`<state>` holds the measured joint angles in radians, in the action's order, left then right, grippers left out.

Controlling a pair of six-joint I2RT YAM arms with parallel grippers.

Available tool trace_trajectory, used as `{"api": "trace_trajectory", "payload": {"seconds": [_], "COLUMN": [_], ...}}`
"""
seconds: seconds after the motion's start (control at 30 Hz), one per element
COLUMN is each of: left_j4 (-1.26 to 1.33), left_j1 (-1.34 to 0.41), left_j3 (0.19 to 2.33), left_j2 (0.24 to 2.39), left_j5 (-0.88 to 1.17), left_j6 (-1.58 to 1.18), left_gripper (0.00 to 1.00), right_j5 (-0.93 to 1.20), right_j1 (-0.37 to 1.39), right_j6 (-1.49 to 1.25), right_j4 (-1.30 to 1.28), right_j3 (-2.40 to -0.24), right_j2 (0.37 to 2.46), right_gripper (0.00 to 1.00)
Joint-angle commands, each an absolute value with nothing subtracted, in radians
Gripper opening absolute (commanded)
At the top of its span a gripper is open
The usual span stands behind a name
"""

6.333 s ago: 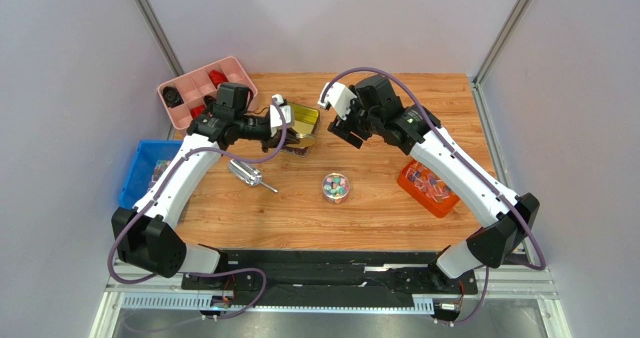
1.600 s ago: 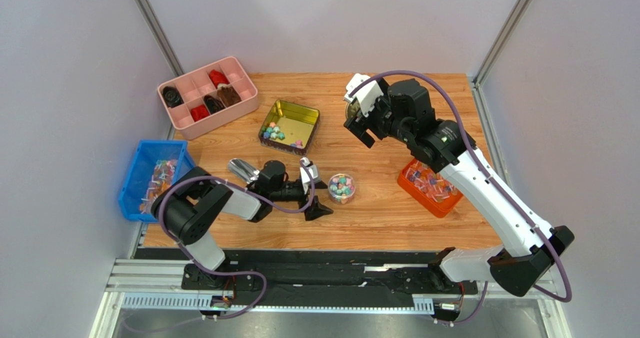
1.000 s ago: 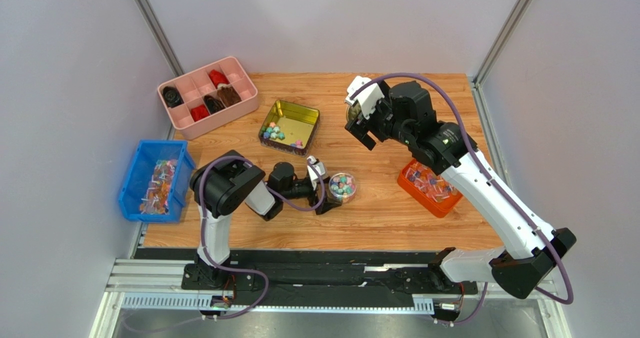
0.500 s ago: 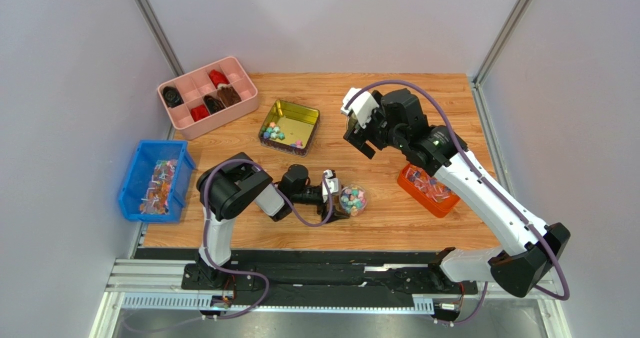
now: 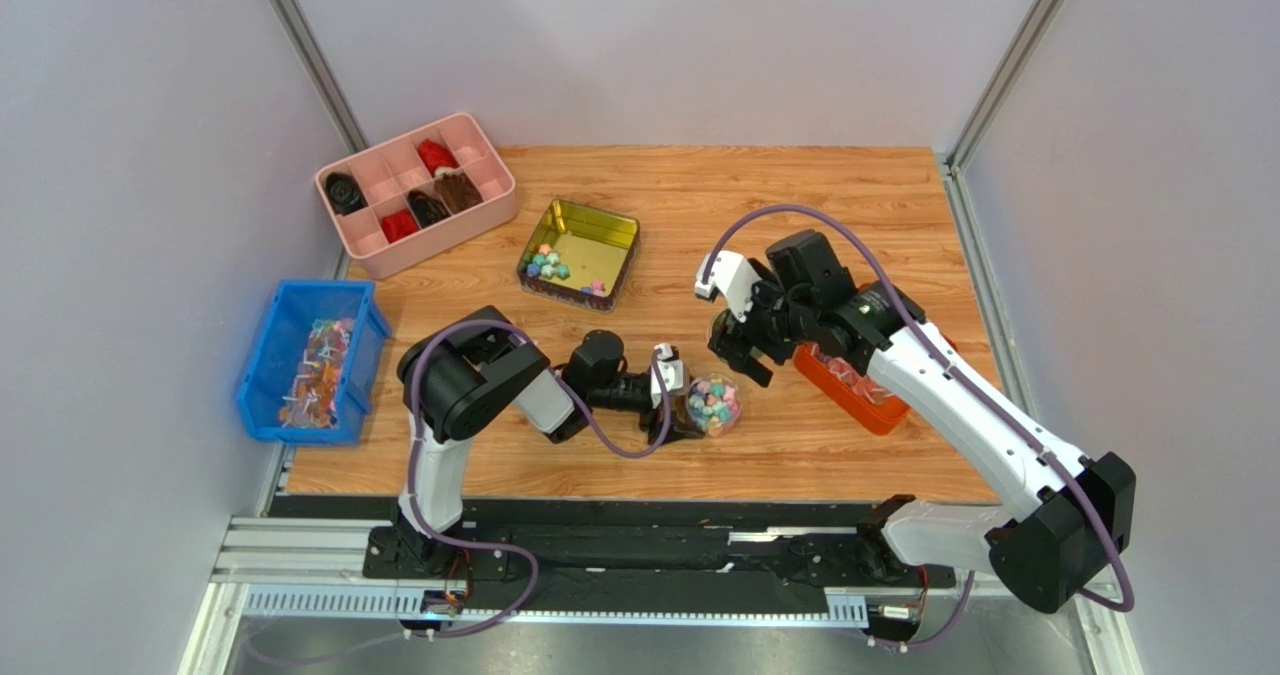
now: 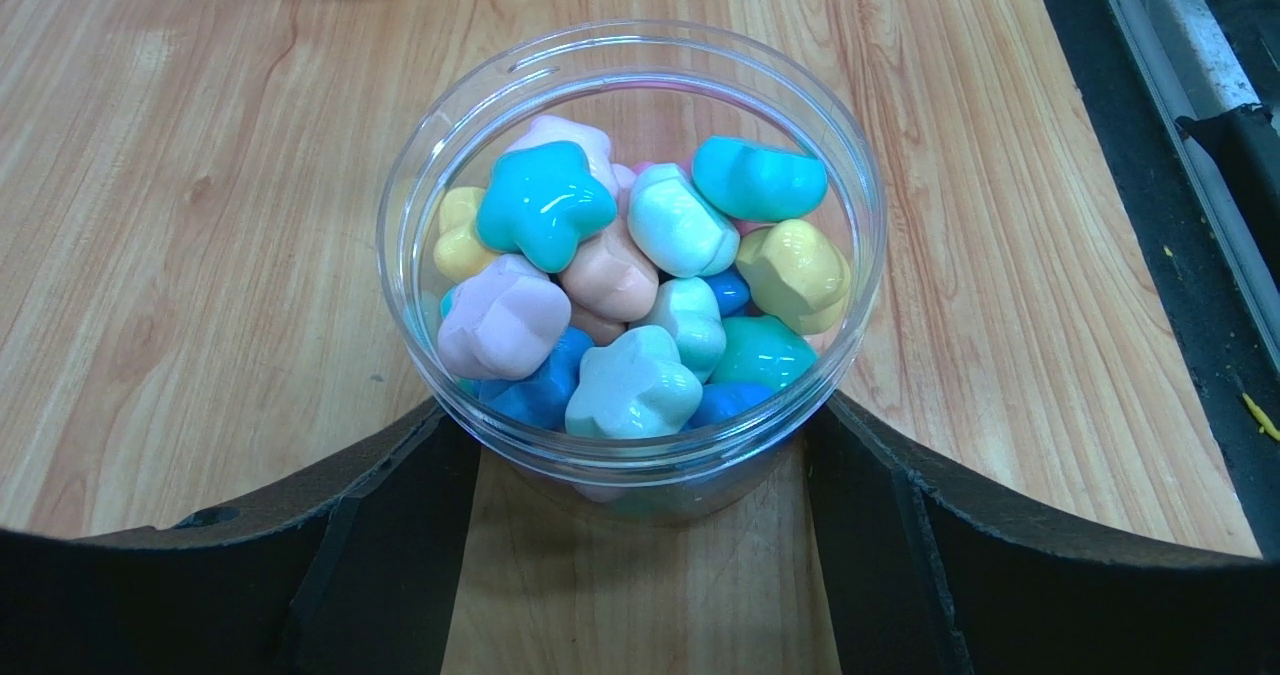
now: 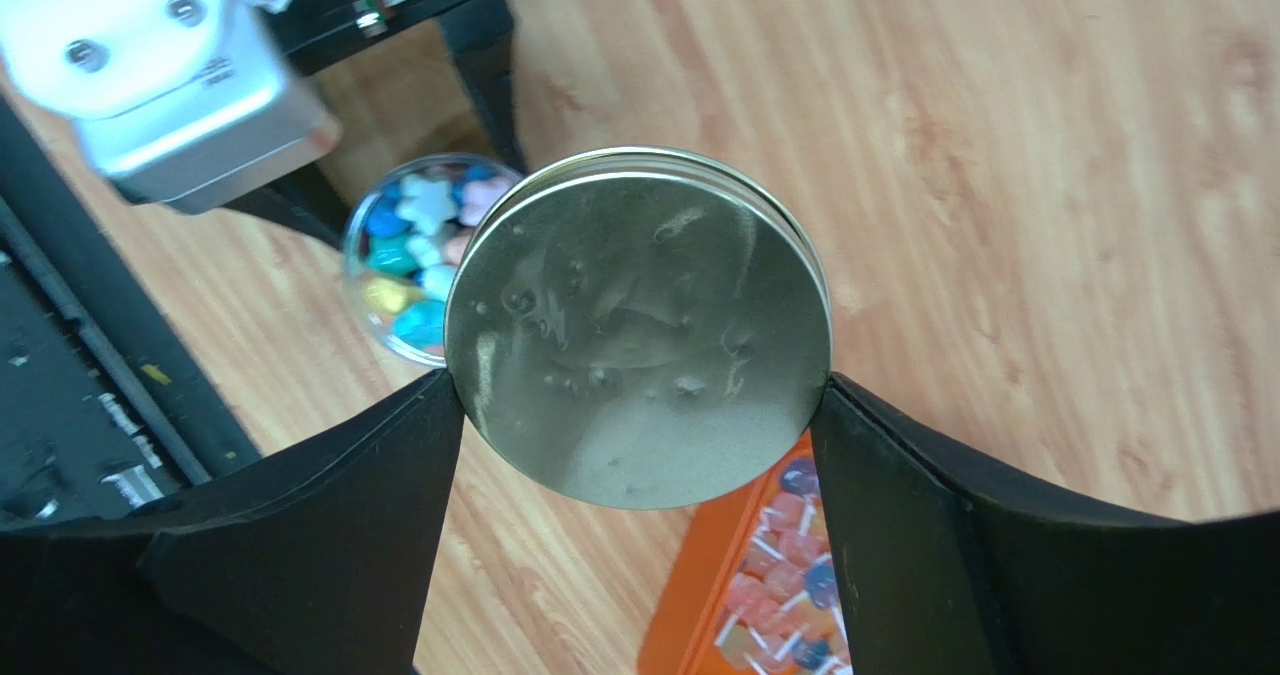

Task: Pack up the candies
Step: Close the bottle lid on the packing bottle.

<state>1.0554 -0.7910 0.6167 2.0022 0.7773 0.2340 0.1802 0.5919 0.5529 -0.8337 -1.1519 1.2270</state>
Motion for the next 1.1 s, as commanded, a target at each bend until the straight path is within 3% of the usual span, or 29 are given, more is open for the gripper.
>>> {"api": "trace_trajectory", "payload": {"seconds": [0.0, 0.4, 1.07], "left_j4": [1.133, 1.235, 1.253], "left_j1": [-0.807, -0.805, -0.787], "left_j3": [0.635, 0.617, 0.629], "left_j2": [2.023, 2.020, 2.031], "left_j5": [0.772, 0.729, 0.727], "left_j6": [0.215, 0.189, 0.127], "left_gripper": [0.70, 0.73, 0.76], "right_j5": [0.320, 0.408, 0.232], "right_j1": [0.592, 0.594, 0.641], "right_j6": [0.542, 0.439, 0.318], "right_j4": [-0.847, -0.821, -0.621], "right_j3": [-1.120, -1.080, -1.012], "right_j2": [1.222, 1.377, 1.456], "right_gripper": [0.64, 0.64, 0.65]}}
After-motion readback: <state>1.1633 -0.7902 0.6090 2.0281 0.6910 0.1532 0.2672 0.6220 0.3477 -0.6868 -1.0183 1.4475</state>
